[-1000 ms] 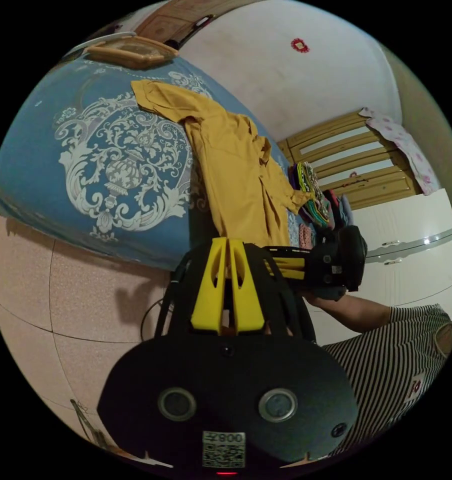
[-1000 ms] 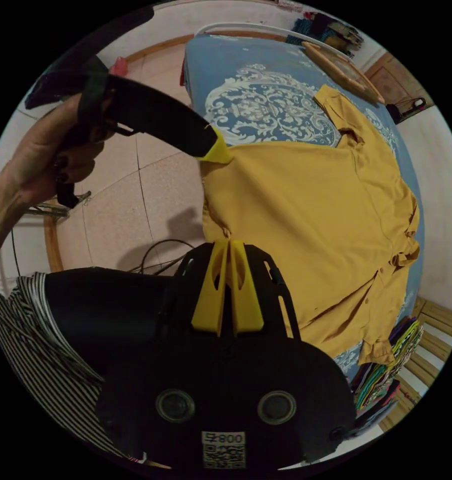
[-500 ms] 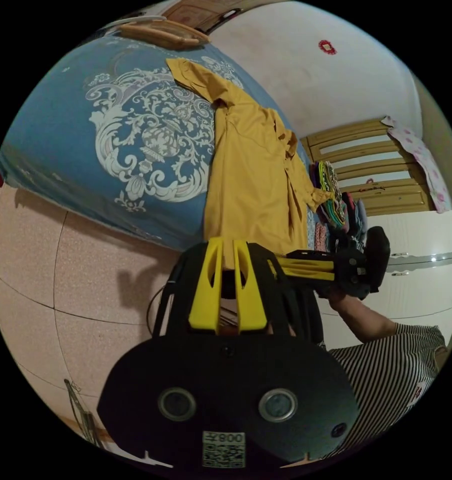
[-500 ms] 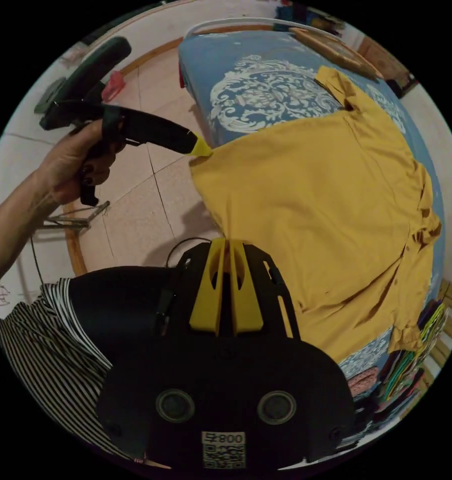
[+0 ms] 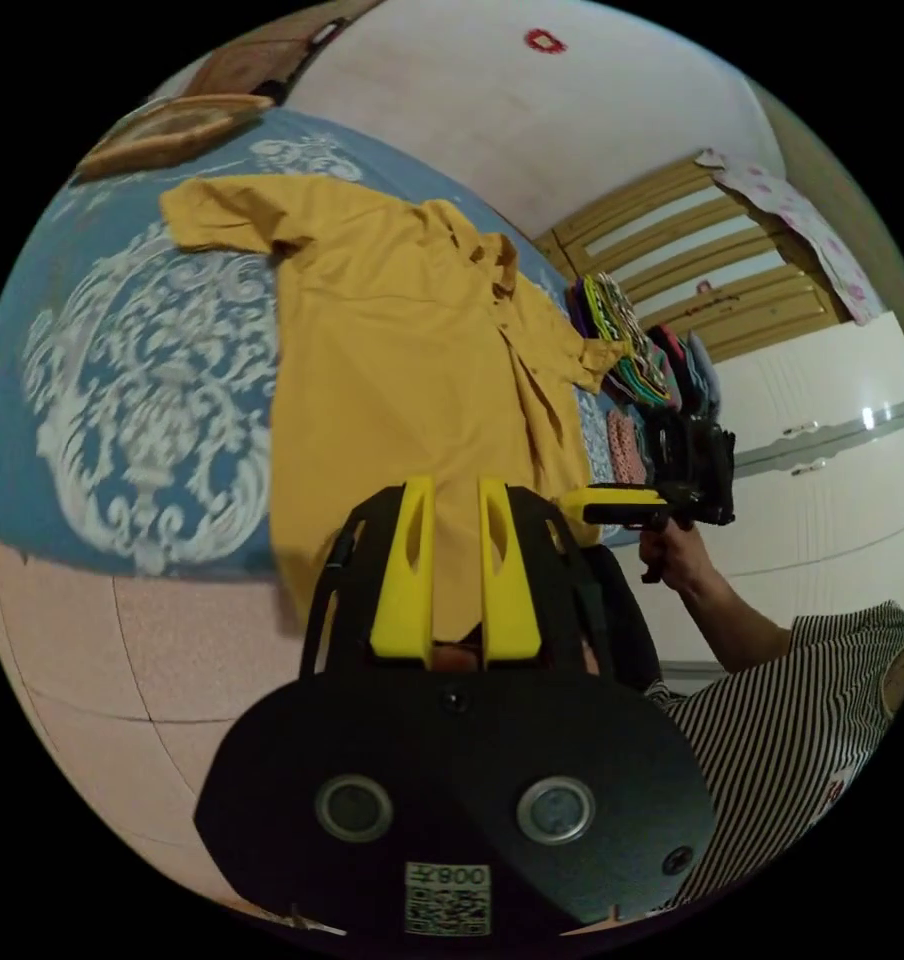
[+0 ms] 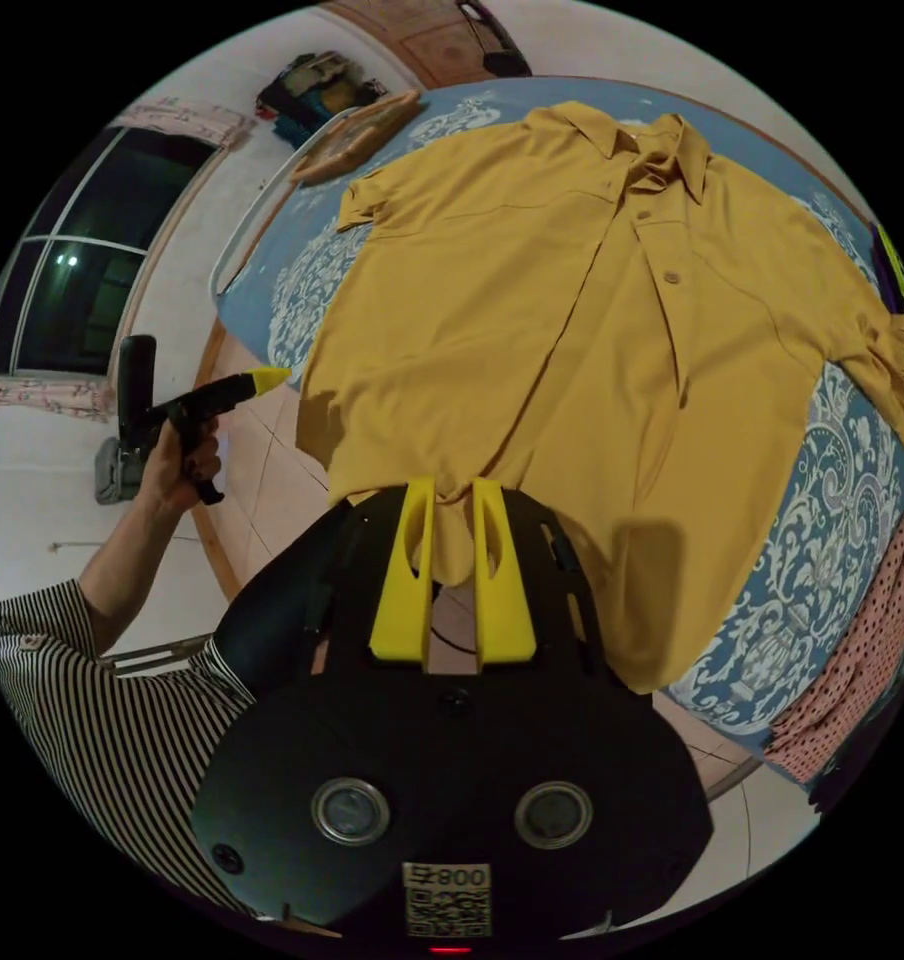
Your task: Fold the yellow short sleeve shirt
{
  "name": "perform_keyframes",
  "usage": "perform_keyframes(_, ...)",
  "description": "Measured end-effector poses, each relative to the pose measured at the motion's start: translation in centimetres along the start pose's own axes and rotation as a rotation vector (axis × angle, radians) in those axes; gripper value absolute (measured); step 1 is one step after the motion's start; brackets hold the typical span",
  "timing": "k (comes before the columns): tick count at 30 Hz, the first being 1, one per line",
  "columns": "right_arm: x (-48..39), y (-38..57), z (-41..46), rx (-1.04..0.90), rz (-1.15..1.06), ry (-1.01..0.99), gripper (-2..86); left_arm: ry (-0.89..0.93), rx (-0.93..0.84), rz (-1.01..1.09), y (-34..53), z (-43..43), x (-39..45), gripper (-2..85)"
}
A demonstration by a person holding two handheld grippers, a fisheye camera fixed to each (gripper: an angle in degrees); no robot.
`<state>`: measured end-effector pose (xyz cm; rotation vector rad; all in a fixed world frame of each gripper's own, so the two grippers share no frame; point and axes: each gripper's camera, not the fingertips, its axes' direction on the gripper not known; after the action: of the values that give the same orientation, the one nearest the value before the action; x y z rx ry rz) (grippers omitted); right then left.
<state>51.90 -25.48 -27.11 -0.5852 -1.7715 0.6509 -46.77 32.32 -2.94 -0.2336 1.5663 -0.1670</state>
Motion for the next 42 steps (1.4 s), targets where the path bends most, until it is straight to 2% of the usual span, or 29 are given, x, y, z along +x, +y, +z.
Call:
perform_keyframes(7, 3.5, 1.8, -2.4, -0.056, 0.035, -0.119, 6.7, 0.07, -0.279, 0.284, -3.5, 8.7, 7.5, 7.3)
perform_keyframes(12, 6.7, 3.1, -5.3, -0.033, 0.086, -0.234, 6.5, -0.109, -0.488, 0.423, -2.5, 13.6, 10.2, 5.1)
perform_keyframes(15, 7.9, 3.7, -7.2, -0.023, 0.091, -0.277, 6.2, -0.158, -0.474, 0.413, -3.0, 14.0, 10.6, 2.0)
perform_keyframes(22, 11.6, 6.7, -14.6, 0.141, 0.141, -0.373, 5.6, 0.075, -0.293, 0.276, -6.5, 10.0, 10.1, 0.6)
perform_keyframes(29, 12.3, 8.4, -17.0, 0.142, 0.089, -0.389, 7.1, 0.315, -0.245, 0.151, -8.7, 9.4, 8.6, 0.4)
perform_keyframes(36, 13.9, 9.0, -18.9, 0.158, 0.049, -0.675, 6.9, 0.303, -0.282, 0.111, -10.0, 10.1, 7.5, 0.3)
perform_keyframes(42, 14.8, 10.0, -21.1, 0.172, 0.103, -0.553, 8.6, 0.333, -0.295, 0.072, -10.7, 10.4, 6.1, 0.3)
